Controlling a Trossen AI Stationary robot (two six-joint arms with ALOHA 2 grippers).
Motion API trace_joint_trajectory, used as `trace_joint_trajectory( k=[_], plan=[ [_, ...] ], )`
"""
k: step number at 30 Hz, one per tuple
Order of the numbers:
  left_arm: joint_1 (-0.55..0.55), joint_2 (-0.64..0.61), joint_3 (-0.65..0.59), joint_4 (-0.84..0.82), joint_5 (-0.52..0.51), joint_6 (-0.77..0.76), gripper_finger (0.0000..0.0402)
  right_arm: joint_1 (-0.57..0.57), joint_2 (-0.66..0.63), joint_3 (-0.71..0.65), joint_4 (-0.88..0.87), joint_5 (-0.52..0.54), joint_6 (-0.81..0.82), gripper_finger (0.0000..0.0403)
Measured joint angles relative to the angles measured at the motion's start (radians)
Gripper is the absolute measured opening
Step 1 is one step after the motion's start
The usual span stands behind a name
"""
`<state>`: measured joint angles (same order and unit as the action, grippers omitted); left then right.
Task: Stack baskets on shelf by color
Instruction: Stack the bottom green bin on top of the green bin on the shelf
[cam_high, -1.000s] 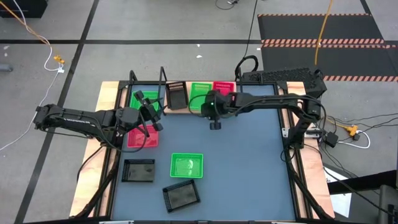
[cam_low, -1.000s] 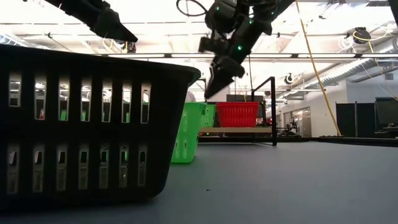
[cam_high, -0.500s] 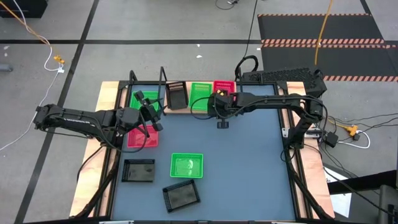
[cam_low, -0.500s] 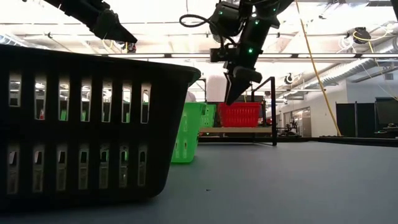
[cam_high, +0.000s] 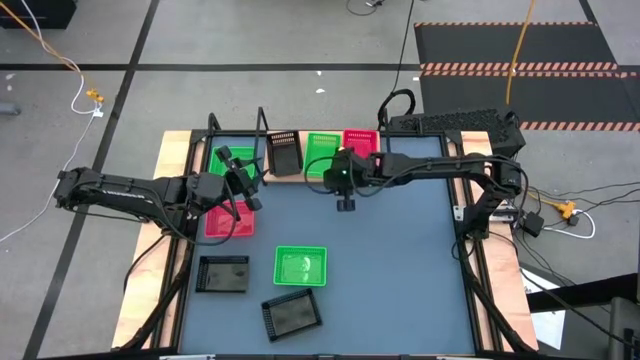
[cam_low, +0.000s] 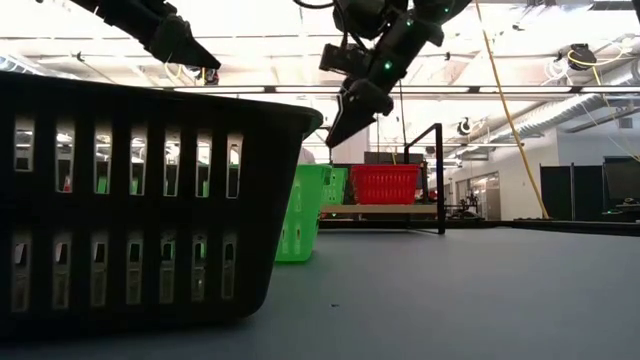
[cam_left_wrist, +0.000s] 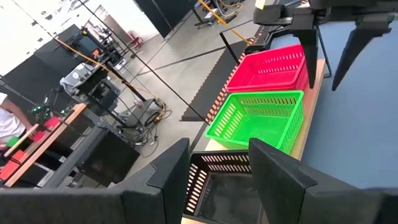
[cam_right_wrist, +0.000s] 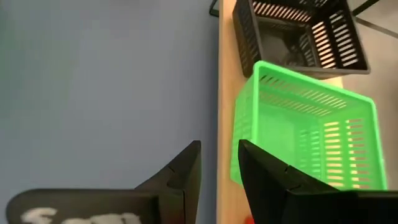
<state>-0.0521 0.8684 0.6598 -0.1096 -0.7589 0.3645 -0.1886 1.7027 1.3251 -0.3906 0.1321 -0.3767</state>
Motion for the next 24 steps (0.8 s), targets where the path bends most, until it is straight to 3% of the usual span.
trace_joint_trajectory(
  k=[7, 11, 18, 22, 24],
  plan=[
    [0.000, 0.000, 0.000, -0.004, 0.000, -0.009, 0.0168, 0.009, 0.000, -0.175, 0.195, 0.005, 0.127, 0.0099],
    [0.000, 0.000, 0.000, -0.029, 0.000, -0.010, 0.0168, 0.035, -0.012, -0.253, 0.311, 0.104, 0.087, 0.0099],
    [0.000, 0.000, 0.000, -0.086, 0.001, -0.048, 0.0168, 0.040, -0.014, -0.269, 0.420, 0.156, -0.033, 0.0099],
    [0.000, 0.000, 0.000, -0.122, 0.001, -0.088, 0.0168, 0.060, -0.031, -0.268, 0.498, 0.146, 0.028, 0.0099],
    [0.000, 0.000, 0.000, -0.137, 0.001, -0.113, 0.0168, 0.080, -0.046, -0.268, 0.514, 0.087, 0.109, 0.0099]
  ],
)
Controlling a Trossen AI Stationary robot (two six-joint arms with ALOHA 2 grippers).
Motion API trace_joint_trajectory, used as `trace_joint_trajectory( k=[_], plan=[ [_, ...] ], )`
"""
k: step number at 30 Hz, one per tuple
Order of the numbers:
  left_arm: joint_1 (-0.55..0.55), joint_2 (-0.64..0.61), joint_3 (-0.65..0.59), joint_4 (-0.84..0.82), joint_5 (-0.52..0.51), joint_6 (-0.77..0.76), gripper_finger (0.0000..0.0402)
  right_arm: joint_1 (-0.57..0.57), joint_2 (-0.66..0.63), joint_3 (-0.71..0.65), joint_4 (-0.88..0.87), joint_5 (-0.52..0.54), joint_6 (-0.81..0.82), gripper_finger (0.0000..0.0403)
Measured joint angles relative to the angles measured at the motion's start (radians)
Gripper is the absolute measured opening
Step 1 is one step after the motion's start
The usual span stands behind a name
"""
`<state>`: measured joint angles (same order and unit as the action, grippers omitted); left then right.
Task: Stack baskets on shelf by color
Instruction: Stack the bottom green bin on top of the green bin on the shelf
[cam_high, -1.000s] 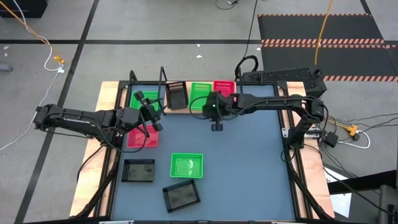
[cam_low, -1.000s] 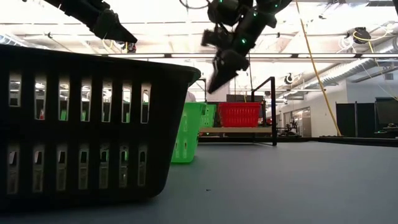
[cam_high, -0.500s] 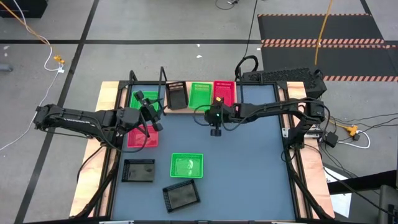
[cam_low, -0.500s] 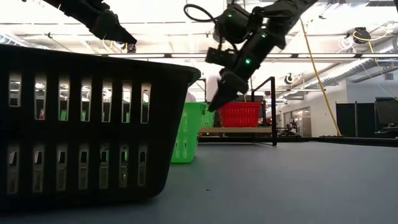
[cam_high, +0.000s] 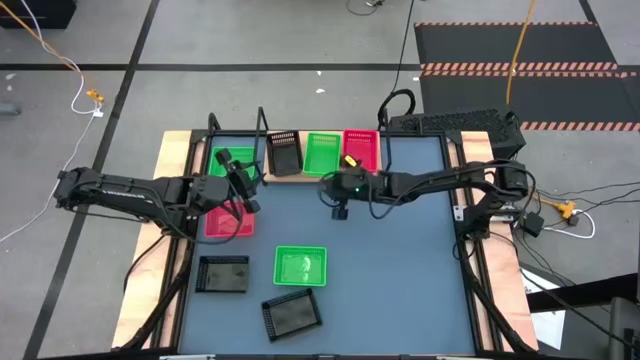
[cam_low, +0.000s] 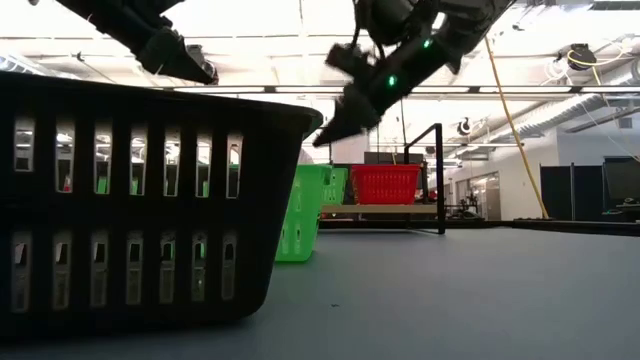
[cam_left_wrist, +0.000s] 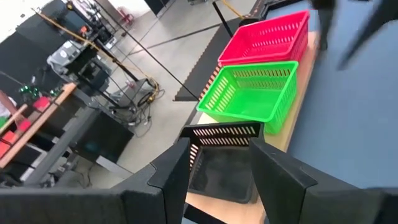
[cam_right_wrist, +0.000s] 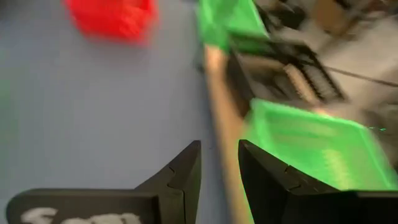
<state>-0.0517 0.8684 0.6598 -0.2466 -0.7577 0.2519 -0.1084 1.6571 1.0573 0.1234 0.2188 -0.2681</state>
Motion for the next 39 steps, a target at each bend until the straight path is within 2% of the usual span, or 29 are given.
trace_joint_trajectory(
  k=[4, 7, 10, 14, 19, 26, 29, 34, 39],
  plan=[
    [0.004, 0.004, 0.000, -0.008, 0.009, -0.059, 0.0168, 0.046, -0.003, 0.001, 0.062, -0.255, 0.142, 0.0099],
    [0.014, 0.009, 0.000, -0.006, 0.041, -0.109, 0.0168, 0.085, -0.002, 0.000, 0.096, -0.434, 0.154, 0.0099],
    [0.017, 0.008, 0.000, -0.003, 0.060, -0.187, 0.0168, 0.129, -0.002, -0.005, 0.132, -0.539, 0.144, 0.0100],
    [-0.005, 0.008, 0.000, -0.011, 0.115, -0.341, 0.0168, 0.181, -0.002, -0.008, 0.209, -0.537, 0.120, 0.0100],
    [-0.087, 0.008, 0.000, -0.014, 0.227, -0.464, 0.0168, 0.243, -0.001, -0.006, 0.070, -0.536, -0.011, 0.0100],
    [-0.198, 0.009, -0.033, 0.020, 0.209, -0.571, 0.0168, 0.298, -0.002, -0.006, -0.024, -0.530, -0.086, 0.0100],
    [-0.219, 0.024, -0.076, 0.083, 0.186, -0.645, 0.0168, 0.316, -0.002, -0.006, -0.035, -0.478, -0.150, 0.0100],
    [-0.254, 0.061, -0.191, 0.218, 0.152, -0.756, 0.0168, 0.311, 0.002, -0.032, -0.027, -0.424, -0.322, 0.0100],
    [-0.292, 0.115, -0.277, 0.357, 0.132, -0.814, 0.0168, 0.306, 0.011, -0.091, -0.004, -0.422, -0.652, 0.0100]
  ],
)
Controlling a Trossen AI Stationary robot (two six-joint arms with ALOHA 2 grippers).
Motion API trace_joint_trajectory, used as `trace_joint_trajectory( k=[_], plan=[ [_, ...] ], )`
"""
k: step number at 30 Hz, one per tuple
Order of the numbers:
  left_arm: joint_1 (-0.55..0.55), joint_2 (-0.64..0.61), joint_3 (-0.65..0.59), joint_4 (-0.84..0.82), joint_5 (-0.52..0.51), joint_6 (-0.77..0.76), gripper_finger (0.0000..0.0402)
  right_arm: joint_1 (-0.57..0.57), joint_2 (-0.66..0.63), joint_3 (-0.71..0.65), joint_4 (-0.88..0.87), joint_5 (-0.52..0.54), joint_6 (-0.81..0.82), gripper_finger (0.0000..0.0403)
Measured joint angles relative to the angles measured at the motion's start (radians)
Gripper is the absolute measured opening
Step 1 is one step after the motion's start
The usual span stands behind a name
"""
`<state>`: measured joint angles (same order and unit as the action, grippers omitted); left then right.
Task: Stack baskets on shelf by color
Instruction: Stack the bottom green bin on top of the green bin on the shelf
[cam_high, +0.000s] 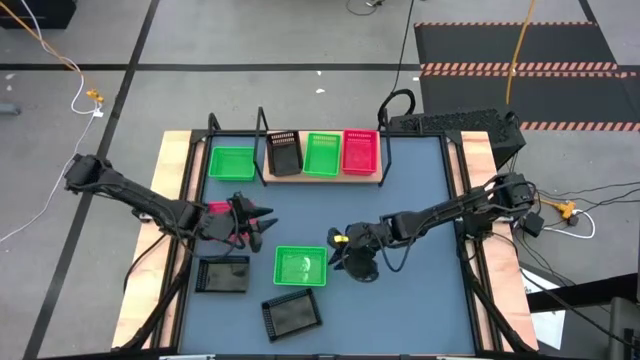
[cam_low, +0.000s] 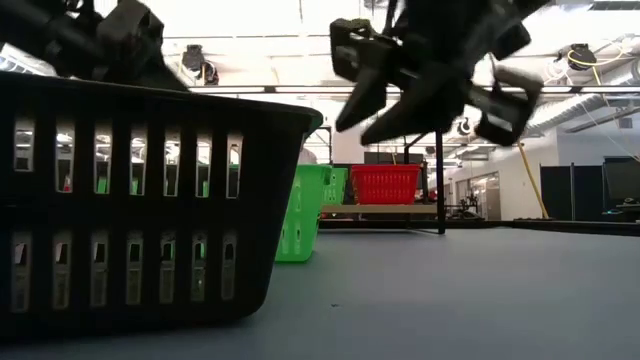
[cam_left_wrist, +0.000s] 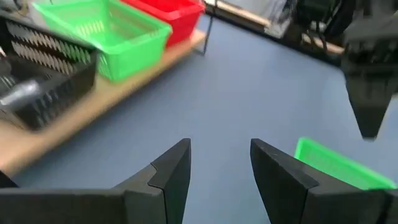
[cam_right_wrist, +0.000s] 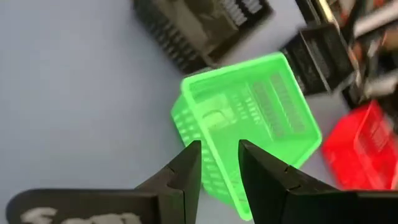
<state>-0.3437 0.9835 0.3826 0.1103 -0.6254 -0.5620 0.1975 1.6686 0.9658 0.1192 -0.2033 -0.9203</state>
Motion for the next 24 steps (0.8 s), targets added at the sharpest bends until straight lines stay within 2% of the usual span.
trace_joint_trajectory(
  k=[2, 6, 9, 13, 17, 19, 22, 24],
  plan=[
    [-0.024, 0.029, -0.017, 0.046, 0.004, -0.001, 0.0168, -0.003, 0.011, -0.041, 0.067, 0.043, -0.076, 0.0100],
    [-0.073, 0.092, -0.019, 0.156, 0.005, 0.018, 0.0168, -0.007, 0.013, -0.100, 0.194, 0.099, -0.090, 0.0100],
    [-0.113, 0.143, -0.019, 0.262, 0.005, 0.097, 0.0168, -0.006, 0.010, -0.085, 0.169, 0.100, -0.067, 0.0100],
    [-0.161, 0.193, -0.015, 0.339, 0.006, 0.250, 0.0168, -0.006, 0.016, 0.028, -0.035, 0.099, -0.029, 0.0100],
    [-0.188, 0.203, -0.002, 0.333, 0.006, 0.303, 0.0168, -0.013, 0.017, 0.212, -0.401, 0.099, -0.034, 0.0100],
    [-0.194, 0.203, -0.002, 0.331, 0.006, 0.306, 0.0168, -0.013, 0.017, 0.277, -0.504, 0.094, -0.034, 0.0100],
    [-0.194, 0.203, -0.002, 0.340, 0.002, 0.310, 0.0168, -0.013, 0.016, 0.296, -0.522, 0.034, -0.025, 0.0100],
    [-0.188, 0.203, -0.002, 0.342, -0.004, 0.357, 0.0168, -0.013, 0.032, 0.276, -0.472, -0.016, -0.009, 0.0100]
  ],
)
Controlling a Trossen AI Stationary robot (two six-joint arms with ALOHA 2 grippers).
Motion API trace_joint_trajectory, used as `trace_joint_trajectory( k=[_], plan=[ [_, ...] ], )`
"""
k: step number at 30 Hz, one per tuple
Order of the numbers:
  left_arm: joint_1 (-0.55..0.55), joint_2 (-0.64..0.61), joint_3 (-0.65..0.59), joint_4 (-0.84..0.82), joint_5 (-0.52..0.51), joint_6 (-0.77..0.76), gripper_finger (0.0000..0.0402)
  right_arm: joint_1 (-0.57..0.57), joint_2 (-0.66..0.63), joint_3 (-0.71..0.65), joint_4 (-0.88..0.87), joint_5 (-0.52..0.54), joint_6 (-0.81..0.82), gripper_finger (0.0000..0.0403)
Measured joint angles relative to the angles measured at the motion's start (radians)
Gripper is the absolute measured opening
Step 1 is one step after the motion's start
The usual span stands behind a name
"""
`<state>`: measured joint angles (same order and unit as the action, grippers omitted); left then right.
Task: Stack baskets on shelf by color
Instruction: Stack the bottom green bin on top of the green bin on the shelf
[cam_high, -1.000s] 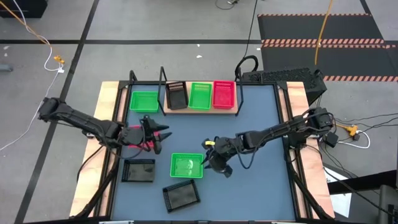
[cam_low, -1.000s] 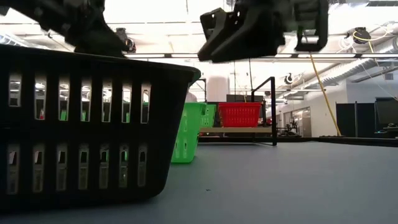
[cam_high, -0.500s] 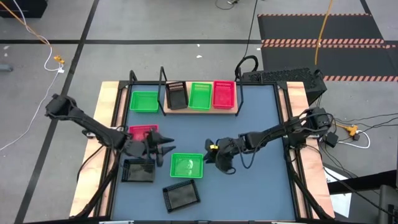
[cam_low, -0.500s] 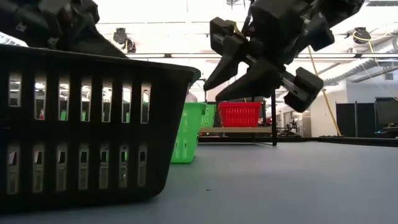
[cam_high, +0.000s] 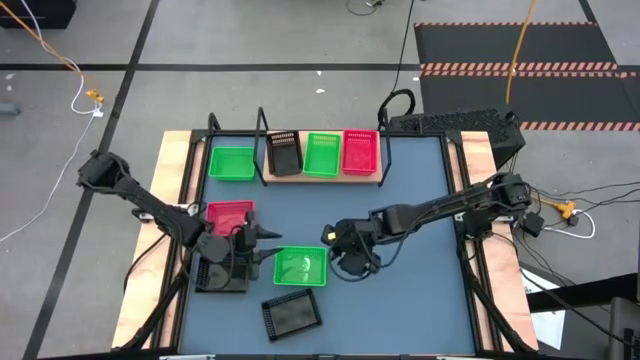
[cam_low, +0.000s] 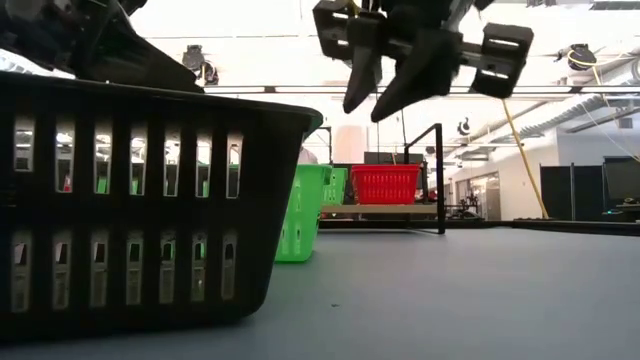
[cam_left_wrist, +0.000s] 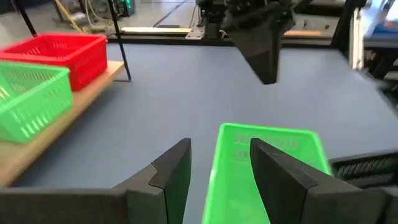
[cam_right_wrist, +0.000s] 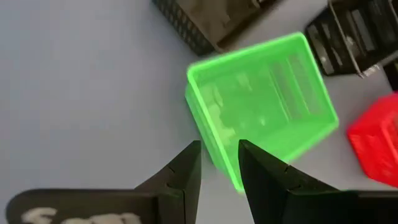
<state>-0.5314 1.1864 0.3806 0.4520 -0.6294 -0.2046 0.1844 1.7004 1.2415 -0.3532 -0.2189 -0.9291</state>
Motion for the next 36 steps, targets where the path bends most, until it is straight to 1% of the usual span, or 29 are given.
trace_joint_trajectory(
  k=[2, 3, 4, 6, 7, 8, 9, 10, 12, 14, 16, 19, 21, 24, 26, 29, 33, 36],
  plan=[
    [0.018, 0.000, 0.000, -0.013, -0.003, 0.053, 0.0168, 0.011, 0.047, 0.003, 0.037, -0.015, 0.011, 0.0100],
    [0.030, 0.000, 0.000, -0.021, -0.006, 0.069, 0.0168, 0.025, 0.065, 0.014, 0.012, 0.010, -0.004, 0.0100],
    [0.043, 0.000, 0.000, -0.029, -0.007, 0.079, 0.0168, 0.041, 0.083, 0.034, -0.033, 0.057, -0.048, 0.0100],
    [0.069, 0.001, 0.000, -0.028, -0.007, 0.067, 0.0168, 0.071, 0.122, 0.127, -0.101, 0.160, -0.142, 0.0100],
    [0.077, 0.001, 0.000, -0.013, -0.006, 0.058, 0.0168, 0.082, 0.135, 0.174, -0.127, 0.208, -0.159, 0.0100],
    [0.082, 0.000, 0.000, 0.003, -0.006, 0.048, 0.0168, 0.086, 0.143, 0.212, -0.155, 0.222, -0.147, 0.0100],
    [0.084, 0.000, 0.000, 0.012, -0.002, 0.043, 0.0168, 0.081, 0.154, 0.241, -0.169, 0.212, -0.108, 0.0100],
    [0.084, 0.000, 0.000, 0.014, 0.001, 0.041, 0.0168, 0.071, 0.166, 0.258, -0.166, 0.179, -0.058, 0.0100],
    [0.083, 0.001, 0.000, 0.014, 0.002, 0.037, 0.0168, 0.038, 0.179, 0.263, -0.156, 0.056, 0.038, 0.0100],
    [0.083, 0.008, 0.000, 0.009, 0.002, 0.010, 0.0168, 0.015, 0.180, 0.246, -0.183, -0.022, 0.088, 0.0100],
    [0.082, 0.023, 0.000, -0.011, 0.002, -0.011, 0.0168, 0.003, 0.176, 0.236, -0.141, -0.029, 0.112, 0.0100],
    [0.080, 0.051, 0.001, 0.002, 0.003, -0.015, 0.0168, -0.005, 0.168, 0.224, -0.069, 0.022, 0.119, 0.0100],
    [0.080, 0.064, 0.000, 0.000, 0.004, 0.005, 0.0168, -0.017, 0.170, 0.210, -0.022, 0.031, 0.132, 0.0100],
    [0.090, 0.089, 0.001, 0.022, 0.004, 0.019, 0.0168, -0.038, 0.171, 0.150, 0.052, -0.024, 0.120, 0.0100],
    [0.095, 0.098, 0.000, 0.024, 0.004, -0.008, 0.0168, -0.046, 0.171, 0.108, 0.090, -0.069, 0.086, 0.0100],
    [0.091, 0.113, 0.000, 0.021, 0.002, -0.065, 0.0168, -0.046, 0.172, 0.071, 0.116, -0.094, 0.057, 0.0100],
    [0.097, 0.118, 0.000, 0.029, -0.001, -0.134, 0.0168, -0.050, 0.190, 0.053, 0.151, -0.099, 0.051, 0.0100],
    [0.122, 0.118, 0.000, 0.063, -0.008, -0.157, 0.0168, -0.058, 0.196, 0.045, 0.129, -0.095, -0.006, 0.0100]
  ],
)
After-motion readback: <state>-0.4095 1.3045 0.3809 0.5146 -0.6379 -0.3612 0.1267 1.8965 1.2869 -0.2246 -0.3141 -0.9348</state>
